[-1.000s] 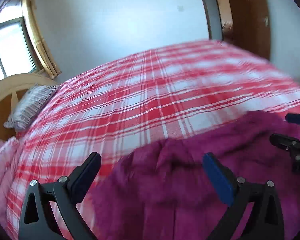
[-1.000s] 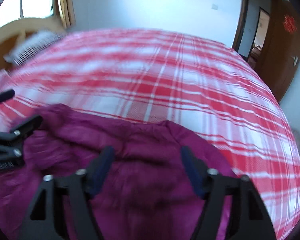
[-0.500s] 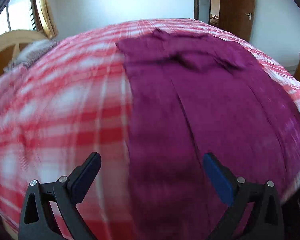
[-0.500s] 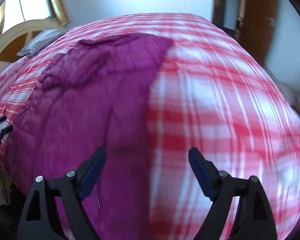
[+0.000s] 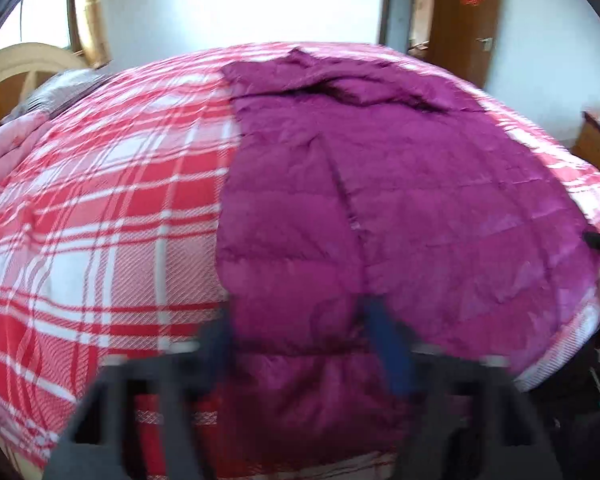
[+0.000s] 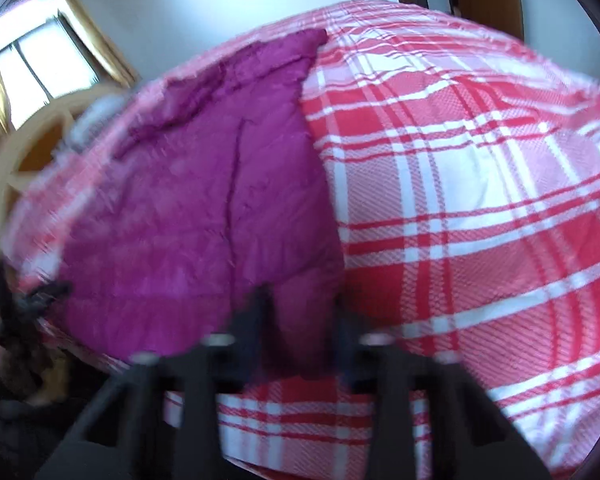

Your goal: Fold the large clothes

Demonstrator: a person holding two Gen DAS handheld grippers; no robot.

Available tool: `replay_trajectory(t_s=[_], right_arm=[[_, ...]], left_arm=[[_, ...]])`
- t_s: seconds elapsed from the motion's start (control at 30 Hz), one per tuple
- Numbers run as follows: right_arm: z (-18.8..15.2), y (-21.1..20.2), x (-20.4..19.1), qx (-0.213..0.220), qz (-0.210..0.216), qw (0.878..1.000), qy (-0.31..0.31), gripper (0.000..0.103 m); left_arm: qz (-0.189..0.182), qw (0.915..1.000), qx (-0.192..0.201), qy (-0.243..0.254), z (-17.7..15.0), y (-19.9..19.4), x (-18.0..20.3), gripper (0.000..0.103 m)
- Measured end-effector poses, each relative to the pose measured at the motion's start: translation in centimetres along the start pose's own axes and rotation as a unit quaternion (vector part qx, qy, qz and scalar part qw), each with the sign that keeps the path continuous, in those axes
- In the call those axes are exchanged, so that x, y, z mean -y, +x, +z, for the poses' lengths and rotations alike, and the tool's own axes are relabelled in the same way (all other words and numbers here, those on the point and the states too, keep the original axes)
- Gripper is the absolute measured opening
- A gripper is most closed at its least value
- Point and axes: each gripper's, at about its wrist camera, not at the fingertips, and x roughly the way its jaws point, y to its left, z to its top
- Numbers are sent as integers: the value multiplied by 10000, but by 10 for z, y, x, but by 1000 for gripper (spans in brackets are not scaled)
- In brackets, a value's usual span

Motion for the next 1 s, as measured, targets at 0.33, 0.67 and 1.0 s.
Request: replay_trajectory(t_s=[0.33,0.67,1.0], right_arm=[[-6,-94,-25,534,1285,9903,8,8],[18,-217,-67,1883,1723,9660,-414,8],[136,-127,-52,2004,1183,9725,7,8]], left_arm=[[-1044,9922,676,-38,15,-123,-7,7],[-1724,9743,1418,-287,56,-219,-17,7],[-1272,9885,810,-55,143,-81,-45,8]])
